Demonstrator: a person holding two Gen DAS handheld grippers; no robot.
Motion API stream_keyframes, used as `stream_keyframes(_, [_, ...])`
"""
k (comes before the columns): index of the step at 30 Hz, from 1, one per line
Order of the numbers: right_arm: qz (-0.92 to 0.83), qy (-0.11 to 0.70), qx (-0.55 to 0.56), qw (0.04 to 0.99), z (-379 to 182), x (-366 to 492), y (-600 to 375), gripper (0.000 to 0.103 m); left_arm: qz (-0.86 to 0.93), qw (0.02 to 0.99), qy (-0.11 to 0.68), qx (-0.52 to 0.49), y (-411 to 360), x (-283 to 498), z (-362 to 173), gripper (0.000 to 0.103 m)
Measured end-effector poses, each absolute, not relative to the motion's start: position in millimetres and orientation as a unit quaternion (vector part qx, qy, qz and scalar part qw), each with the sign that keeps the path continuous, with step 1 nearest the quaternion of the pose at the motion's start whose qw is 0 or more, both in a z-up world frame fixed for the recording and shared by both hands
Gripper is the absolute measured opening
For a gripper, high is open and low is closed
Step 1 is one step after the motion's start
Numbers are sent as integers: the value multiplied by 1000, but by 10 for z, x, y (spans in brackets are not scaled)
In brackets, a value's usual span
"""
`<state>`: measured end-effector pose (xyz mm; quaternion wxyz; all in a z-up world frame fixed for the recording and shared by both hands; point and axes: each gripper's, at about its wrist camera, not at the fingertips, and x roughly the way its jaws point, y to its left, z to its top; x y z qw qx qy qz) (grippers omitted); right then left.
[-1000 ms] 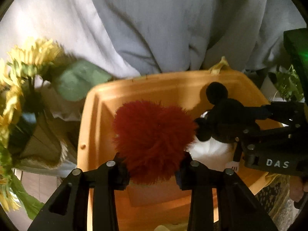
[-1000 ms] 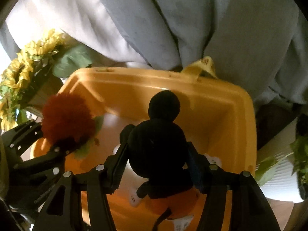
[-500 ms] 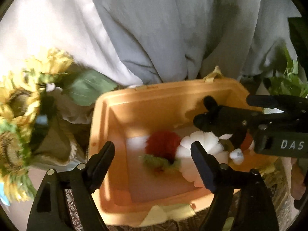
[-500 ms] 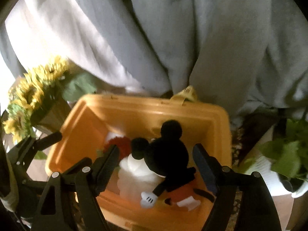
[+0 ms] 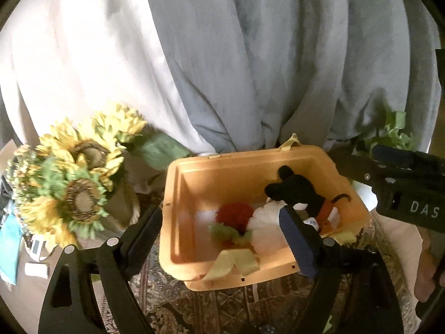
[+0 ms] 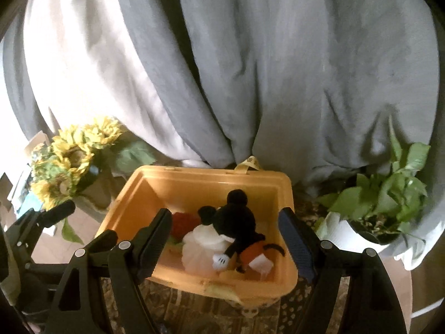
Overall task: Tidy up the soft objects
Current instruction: 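Open both tools to drop the pompom and Mickey plush into the crate, then move both tools down toward the green frog sponge and lavender towel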
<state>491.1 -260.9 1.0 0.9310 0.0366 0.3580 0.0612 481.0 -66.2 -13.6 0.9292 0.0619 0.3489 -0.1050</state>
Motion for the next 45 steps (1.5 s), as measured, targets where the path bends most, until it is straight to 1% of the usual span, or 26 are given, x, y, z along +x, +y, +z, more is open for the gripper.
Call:
stream_keyframes(10, [51, 334, 19, 941, 74, 4351, -2537, 79, -105, 940, 316, 71, -609, 4263, -15, 93])
stream_keyframes(24, [44, 393, 48, 917, -389, 3900, -2523, 79, -110, 939, 311, 95, -515, 3735, -181, 94])
stream_keyframes(37, [41, 458, 60, 886, -847, 3734, -2452, 79, -133, 920, 344, 133, -484, 3481, -541, 94])
stream_keyframes(45, [35, 495, 73, 865, -1115, 3764, -2440, 79, -155, 900, 383, 141, -488, 3492, -796, 94])
